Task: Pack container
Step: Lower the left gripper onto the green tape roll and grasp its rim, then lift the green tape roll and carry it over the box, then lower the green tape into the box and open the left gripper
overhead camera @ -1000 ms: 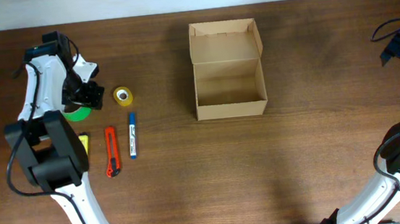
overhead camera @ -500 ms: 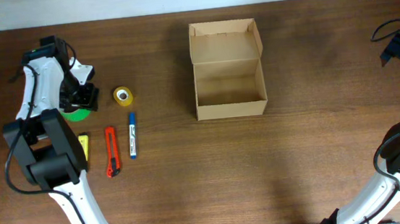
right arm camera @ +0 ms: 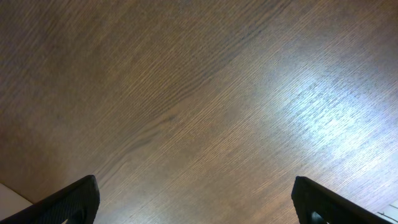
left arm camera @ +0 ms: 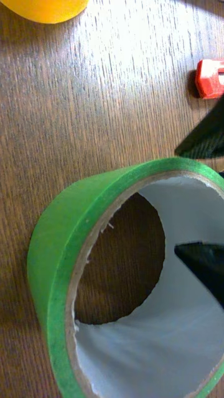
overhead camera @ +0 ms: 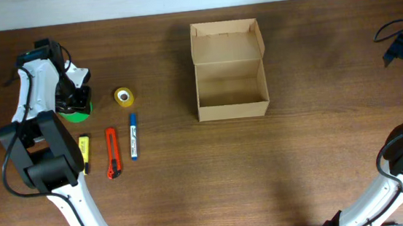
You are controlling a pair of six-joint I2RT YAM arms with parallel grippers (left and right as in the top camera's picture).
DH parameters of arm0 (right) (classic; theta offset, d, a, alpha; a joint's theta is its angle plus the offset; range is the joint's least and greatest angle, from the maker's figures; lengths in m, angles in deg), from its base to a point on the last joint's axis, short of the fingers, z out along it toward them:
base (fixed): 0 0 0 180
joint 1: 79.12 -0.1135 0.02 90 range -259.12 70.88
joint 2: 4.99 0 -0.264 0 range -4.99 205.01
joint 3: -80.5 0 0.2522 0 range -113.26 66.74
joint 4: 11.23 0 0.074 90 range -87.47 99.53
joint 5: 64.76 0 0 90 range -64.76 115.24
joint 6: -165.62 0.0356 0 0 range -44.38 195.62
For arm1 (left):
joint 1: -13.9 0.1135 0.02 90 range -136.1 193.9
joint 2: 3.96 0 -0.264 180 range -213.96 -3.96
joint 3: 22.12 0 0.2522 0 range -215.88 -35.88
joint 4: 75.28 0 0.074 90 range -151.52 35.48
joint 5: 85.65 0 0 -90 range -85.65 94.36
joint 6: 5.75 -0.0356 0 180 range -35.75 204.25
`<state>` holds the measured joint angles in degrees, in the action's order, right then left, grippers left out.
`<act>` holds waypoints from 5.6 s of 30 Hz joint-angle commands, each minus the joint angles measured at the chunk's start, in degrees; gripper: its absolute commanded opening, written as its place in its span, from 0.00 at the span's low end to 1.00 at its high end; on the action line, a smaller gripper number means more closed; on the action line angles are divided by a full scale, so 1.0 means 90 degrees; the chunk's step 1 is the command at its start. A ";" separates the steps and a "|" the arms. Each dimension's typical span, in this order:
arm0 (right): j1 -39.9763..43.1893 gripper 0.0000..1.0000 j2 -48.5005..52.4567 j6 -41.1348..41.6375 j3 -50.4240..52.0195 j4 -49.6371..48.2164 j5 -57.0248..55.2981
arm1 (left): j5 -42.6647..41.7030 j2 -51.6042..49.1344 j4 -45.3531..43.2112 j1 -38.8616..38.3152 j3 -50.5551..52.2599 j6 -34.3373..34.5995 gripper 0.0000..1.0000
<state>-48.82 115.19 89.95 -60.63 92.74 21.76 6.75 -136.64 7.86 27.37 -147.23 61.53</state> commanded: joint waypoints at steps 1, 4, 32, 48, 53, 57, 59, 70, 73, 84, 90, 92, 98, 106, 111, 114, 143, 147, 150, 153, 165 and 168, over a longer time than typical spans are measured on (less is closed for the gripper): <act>0.0005 0.99 -0.0073 -0.0041 0.0041 0.0022 0.0061 | -0.0007 -0.0117 0.0051 0.0022 -0.0092 0.0044 0.37; 0.0005 0.99 -0.0073 -0.0041 0.0041 0.0022 0.0061 | -0.0007 -0.0117 0.0119 0.0022 -0.0092 0.0041 0.35; 0.0007 0.99 -0.0073 -0.0039 0.0041 0.0015 0.0199 | -0.0578 -0.0151 0.0435 -0.0012 -0.0138 0.0134 0.02; 0.0012 0.99 -0.0073 -0.0041 0.0041 -0.0029 0.0197 | -0.0670 -0.0151 0.1987 -0.0483 -0.3308 0.1576 0.02; 0.0012 0.99 -0.0073 -0.0041 0.0041 -0.0024 0.0199 | -0.0707 -0.0151 0.2492 -0.1086 -0.4619 0.1302 0.02; 0.0012 0.99 -0.0073 -0.0041 0.0041 -0.0012 0.0197 | -0.1132 -0.0151 0.2334 -0.1678 -0.5309 0.0928 0.02; 0.0012 0.99 -0.0073 -0.0044 0.0041 0.0022 0.0197 | -0.1205 -0.0151 0.2293 -0.1987 -0.5552 0.0559 0.01; 0.0012 0.99 -0.0073 -0.0041 0.0041 0.0075 0.0199 | -0.1525 -0.0148 0.2497 -0.3830 -0.5909 -0.1528 0.01; 0.0012 0.99 -0.0073 -0.0041 0.0041 0.0078 0.0199 | -0.1826 -0.0151 0.2616 -0.4214 -0.5909 -0.1668 0.01; 0.0012 0.99 -0.0073 -0.0041 0.0041 0.0078 0.0342 | -0.2198 -0.0151 0.2873 -0.4796 -0.5430 -0.1904 0.01; 0.0012 0.99 -0.0073 -0.0041 0.0041 0.0080 0.0389 | -0.1537 -0.0151 0.2820 -0.5132 -0.4928 -0.1880 0.01; 0.0010 0.99 -0.0073 -0.0041 0.0041 0.0080 0.0391 | -0.1321 -0.0151 0.2742 -0.5280 -0.4850 -0.1863 0.01; 0.0010 0.99 -0.0073 -0.0041 0.0041 0.0080 0.0391 | -0.0758 -0.0185 0.2560 -0.5569 -0.4505 -0.1865 0.01; 0.0012 0.99 -0.0073 -0.0041 0.0041 0.0092 0.0393 | -0.0529 -0.0457 0.2339 -0.5593 -0.4272 -0.1868 0.01; 0.0010 0.99 -0.0073 -0.0041 0.0041 0.0092 0.0486 | -0.0447 -0.0719 0.2057 -0.5595 -0.4272 -0.1870 0.01; 0.0012 0.99 -0.0073 -0.0041 0.0041 0.0092 0.0486 | -0.0449 -0.0852 0.2001 -0.5605 -0.4272 -0.1870 0.01; 0.0012 0.99 -0.0073 -0.0041 0.0041 0.0041 0.0486 | -0.0568 -0.1209 0.2047 -0.5598 -0.3925 -0.1719 0.01; 0.0012 0.99 -0.0073 -0.0044 0.0041 0.0041 0.0486 | -0.0566 -0.1209 0.1994 -0.5561 -0.3670 -0.1722 0.01; 0.0012 0.99 -0.0073 -0.0041 0.0041 0.0041 0.0486 | -0.0566 -0.1212 0.1948 -0.5549 -0.3441 -0.1719 0.01; 0.0012 0.99 -0.0073 -0.0041 0.0041 0.0041 0.0486 | -0.0561 -0.1212 0.1858 -0.5549 -0.3274 -0.1719 0.01; 0.0012 0.99 -0.0073 -0.0041 0.0041 0.0049 0.0486 | -0.0398 -0.1212 0.1501 -0.5435 -0.3196 -0.1722 0.09; 0.0012 0.99 -0.0073 -0.0041 0.0041 0.0049 0.0486 | -0.0398 -0.1212 0.1474 -0.5387 -0.3196 -0.1719 0.09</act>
<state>-48.82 115.19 89.95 -60.63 93.18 25.38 2.70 -147.00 21.35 -22.00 -176.33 45.88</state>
